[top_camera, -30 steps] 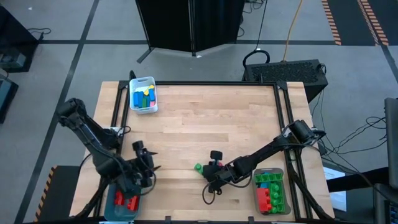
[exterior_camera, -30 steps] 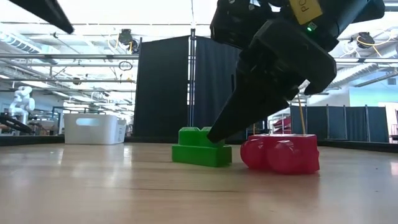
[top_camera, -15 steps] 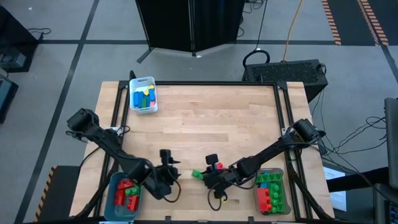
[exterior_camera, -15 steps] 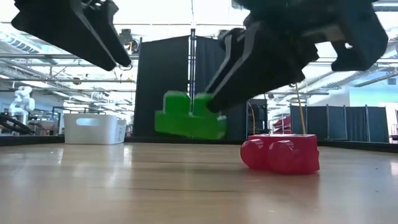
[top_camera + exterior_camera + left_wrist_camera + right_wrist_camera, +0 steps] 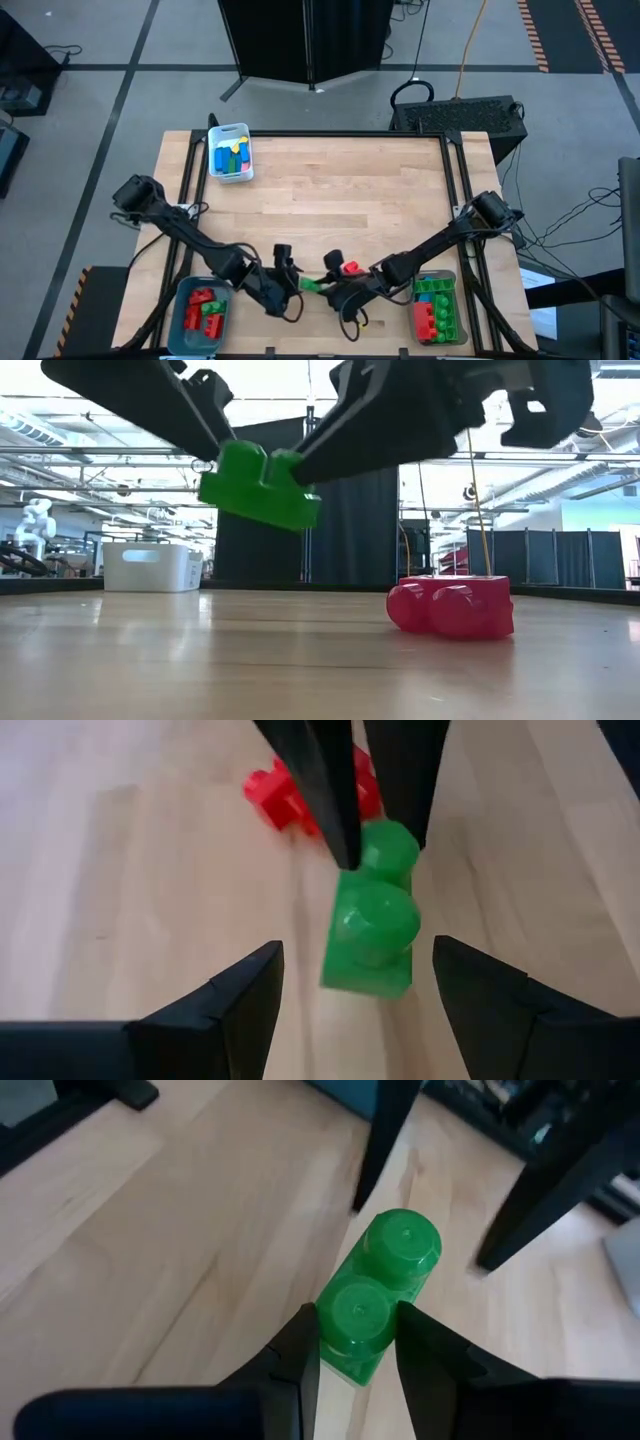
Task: Sort blocks by size
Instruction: Put the green 2 stud gamepiece into the blue bin
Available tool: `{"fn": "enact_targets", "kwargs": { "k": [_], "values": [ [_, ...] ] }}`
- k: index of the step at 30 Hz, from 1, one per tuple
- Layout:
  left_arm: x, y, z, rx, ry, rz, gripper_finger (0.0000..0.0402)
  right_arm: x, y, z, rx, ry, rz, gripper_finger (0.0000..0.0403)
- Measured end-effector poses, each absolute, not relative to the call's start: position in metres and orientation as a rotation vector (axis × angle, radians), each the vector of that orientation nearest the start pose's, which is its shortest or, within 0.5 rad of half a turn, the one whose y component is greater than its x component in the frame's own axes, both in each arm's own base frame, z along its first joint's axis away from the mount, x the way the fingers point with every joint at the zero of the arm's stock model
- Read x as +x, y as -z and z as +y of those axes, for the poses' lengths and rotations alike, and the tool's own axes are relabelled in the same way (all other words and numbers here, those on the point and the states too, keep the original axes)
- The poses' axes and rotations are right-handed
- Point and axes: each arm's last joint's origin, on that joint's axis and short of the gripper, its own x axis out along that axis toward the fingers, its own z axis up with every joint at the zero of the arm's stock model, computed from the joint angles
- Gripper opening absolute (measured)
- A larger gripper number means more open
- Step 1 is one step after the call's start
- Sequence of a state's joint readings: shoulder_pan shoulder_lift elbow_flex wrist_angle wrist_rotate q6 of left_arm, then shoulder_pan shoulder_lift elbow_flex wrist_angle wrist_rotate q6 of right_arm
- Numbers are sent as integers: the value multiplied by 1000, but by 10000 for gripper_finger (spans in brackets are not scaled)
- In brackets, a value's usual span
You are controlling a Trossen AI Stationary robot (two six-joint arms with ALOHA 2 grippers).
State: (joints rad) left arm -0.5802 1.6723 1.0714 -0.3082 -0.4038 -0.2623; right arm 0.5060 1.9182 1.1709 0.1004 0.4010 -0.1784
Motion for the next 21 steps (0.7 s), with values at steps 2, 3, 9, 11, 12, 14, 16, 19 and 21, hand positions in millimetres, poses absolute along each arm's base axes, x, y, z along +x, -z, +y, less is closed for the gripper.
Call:
{"fn": "enact_targets", "kwargs": {
  "k": [2, 3, 9, 11, 12, 14, 16, 19, 21],
  "values": [
    [293, -198, -178, 161, 78, 832, 242, 361, -174, 187, -473, -159, 553, 93],
    [294, -197, -178, 151, 91, 842, 242, 362, -175, 188, -481, -162, 544, 93],
    [298, -183, -179, 179, 66, 864, 242, 363, -176, 188, -483, -169, 523, 93],
    [299, -182, -179, 204, 71, 863, 242, 363, -176, 188, -486, -171, 524, 93],
    [299, -182, -179, 213, 75, 861, 242, 363, -176, 188, -487, -172, 525, 93],
    [300, -182, -179, 225, 84, 853, 242, 363, -176, 188, -486, -172, 524, 93],
    [301, -184, -180, 239, 100, 831, 242, 363, -176, 188, -486, -174, 525, 93],
    [303, -185, -182, 269, 125, 808, 242, 363, -176, 188, -486, -175, 525, 93],
    [304, -186, -183, 274, 143, 795, 242, 363, -176, 188, -486, -175, 525, 93]
  ]
}}
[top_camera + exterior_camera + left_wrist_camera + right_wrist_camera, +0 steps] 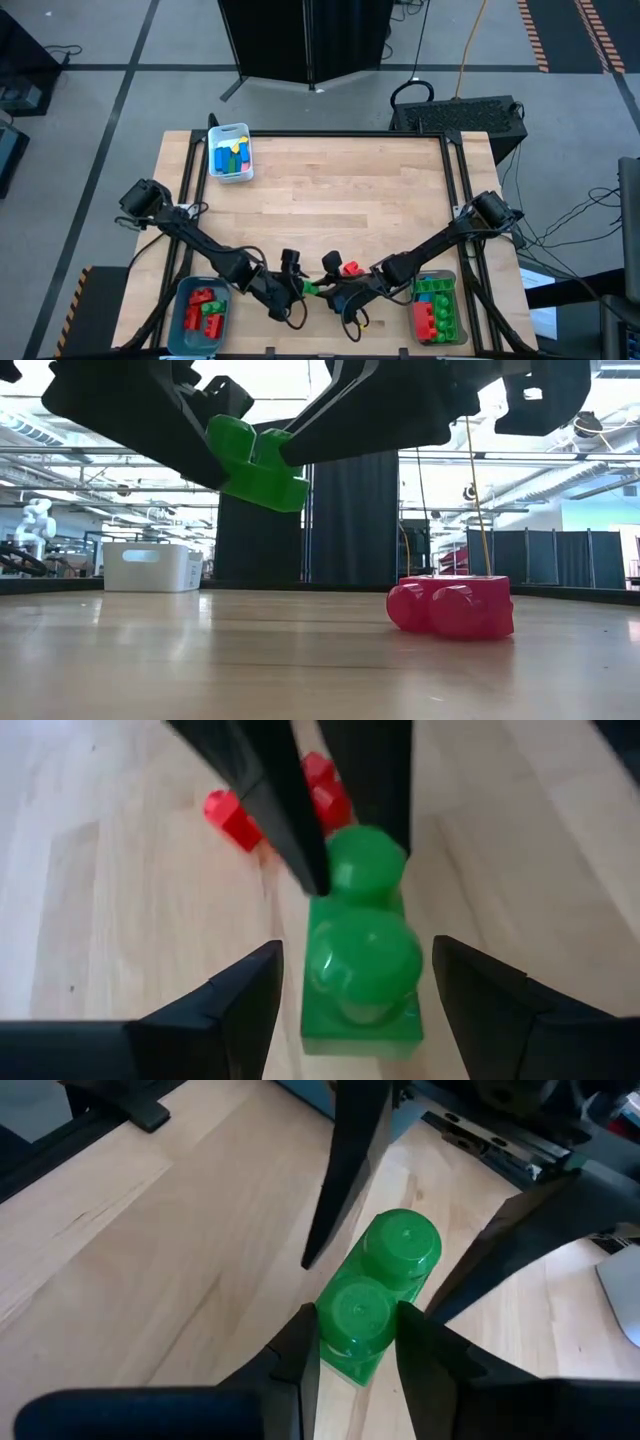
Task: Sort blocks by size
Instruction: Put the green 2 stud gamepiece into the blue bin
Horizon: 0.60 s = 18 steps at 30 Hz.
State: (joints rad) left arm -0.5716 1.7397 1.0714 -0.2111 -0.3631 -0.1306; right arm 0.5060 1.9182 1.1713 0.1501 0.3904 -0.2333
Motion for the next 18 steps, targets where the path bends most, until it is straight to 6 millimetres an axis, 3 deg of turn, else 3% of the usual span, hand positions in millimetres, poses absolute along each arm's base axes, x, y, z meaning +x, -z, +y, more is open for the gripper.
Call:
{"fn": "enact_targets", "kwargs": {
  "k": [5, 12, 18],
  "values": [
    [304, -186, -184, 270, 168, 798, 208, 363, -176, 188, -486, -175, 526, 93],
    [304, -186, -183, 268, 166, 799, 97, 362, -176, 189, -479, -186, 528, 100],
    [302, -185, -182, 254, 151, 826, 97, 363, -176, 188, -403, -175, 531, 134]
  ]
}}
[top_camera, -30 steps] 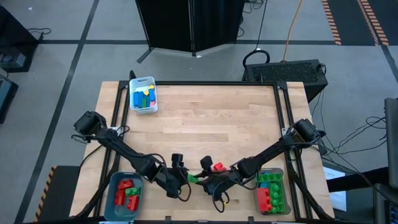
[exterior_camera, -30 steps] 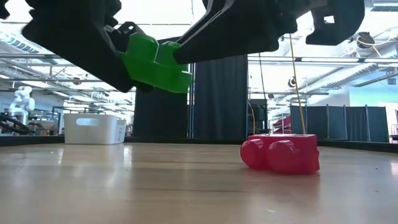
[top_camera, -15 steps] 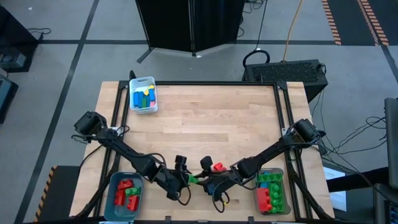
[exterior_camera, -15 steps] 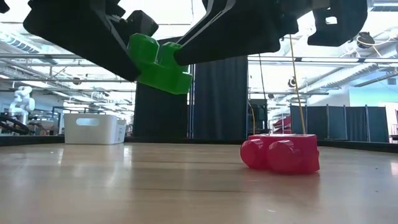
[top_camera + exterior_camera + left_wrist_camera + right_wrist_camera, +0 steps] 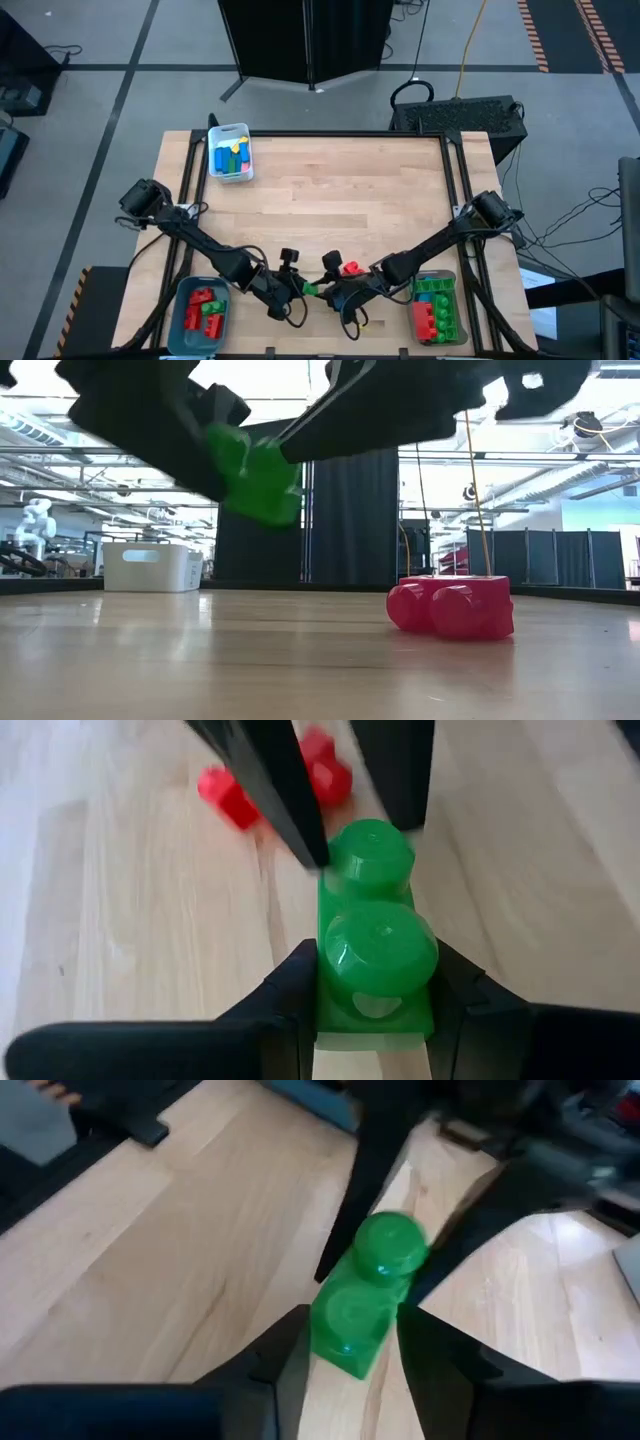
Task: Sort blocks by size
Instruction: Put the green 2 stud gamepiece into the blue bin
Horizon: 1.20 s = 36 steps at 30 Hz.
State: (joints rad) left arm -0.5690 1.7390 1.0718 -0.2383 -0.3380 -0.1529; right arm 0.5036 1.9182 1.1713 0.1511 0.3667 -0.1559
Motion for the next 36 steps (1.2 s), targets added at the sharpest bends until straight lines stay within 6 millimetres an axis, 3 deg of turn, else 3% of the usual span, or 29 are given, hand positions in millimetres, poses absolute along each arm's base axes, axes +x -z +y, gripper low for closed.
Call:
{"fn": "enact_targets", "kwargs": {
  "k": [10, 19, 24, 36],
  "values": [
    [280, -200, -176, 138, 39, 917, 101, 358, -174, 183, -343, -5, 590, 188],
    [221, -229, -175, -133, -85, 1133, 103, 339, -173, 178, -118, -15, 806, 180],
    [190, -234, -183, -236, -103, 1301, 104, 331, -170, 175, -98, 12, 893, 169],
    [152, -242, -203, -325, -3, 1476, 105, 321, -170, 169, -143, 12, 1006, 164]
  ]
}}
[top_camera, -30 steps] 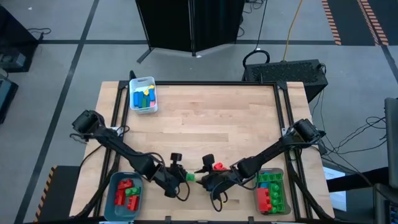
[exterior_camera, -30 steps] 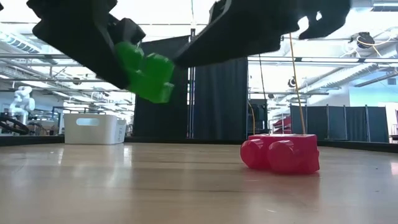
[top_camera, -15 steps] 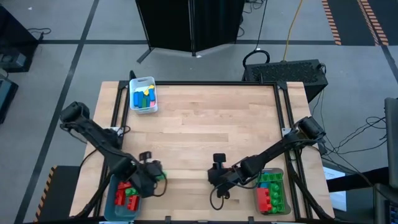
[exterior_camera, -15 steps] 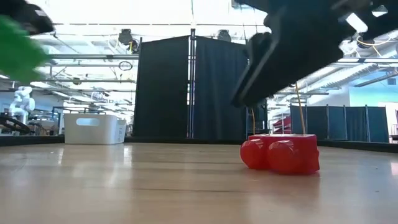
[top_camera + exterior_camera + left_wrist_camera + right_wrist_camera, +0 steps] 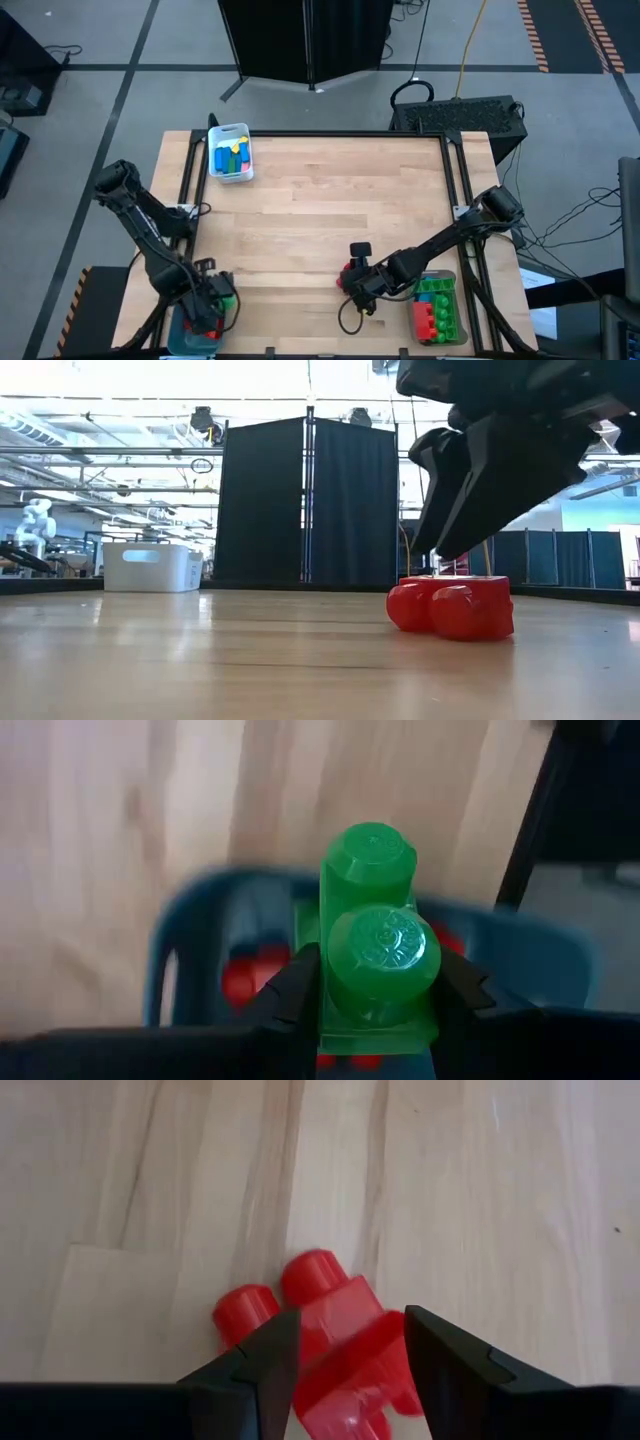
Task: Sort blocks by size
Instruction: Put the green 2 stud gamepiece into the blue bin, then put the red 2 stud gamepiece into the blue bin
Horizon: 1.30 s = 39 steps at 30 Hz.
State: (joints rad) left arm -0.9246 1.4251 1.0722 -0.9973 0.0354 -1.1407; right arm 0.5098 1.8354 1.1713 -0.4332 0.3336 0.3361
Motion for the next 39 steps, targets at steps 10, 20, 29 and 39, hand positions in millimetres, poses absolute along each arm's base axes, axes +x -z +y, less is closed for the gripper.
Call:
{"fn": "enact_targets", "kwargs": {
  "k": [10, 20, 29, 39],
  "values": [
    [132, -240, -206, -336, -104, 1568, 105, 307, -186, 163, -114, 48, 1060, 164],
    [131, -239, -203, -332, -192, 1533, 161, 305, -184, 161, 43, 58, 1120, 197],
    [121, -239, -200, -303, -267, 1602, 195, 306, -179, 158, 199, 187, 1144, 239],
    [124, -239, -194, -315, -305, 1644, 195, 316, -157, 145, 165, 244, 1197, 220]
  ]
}}
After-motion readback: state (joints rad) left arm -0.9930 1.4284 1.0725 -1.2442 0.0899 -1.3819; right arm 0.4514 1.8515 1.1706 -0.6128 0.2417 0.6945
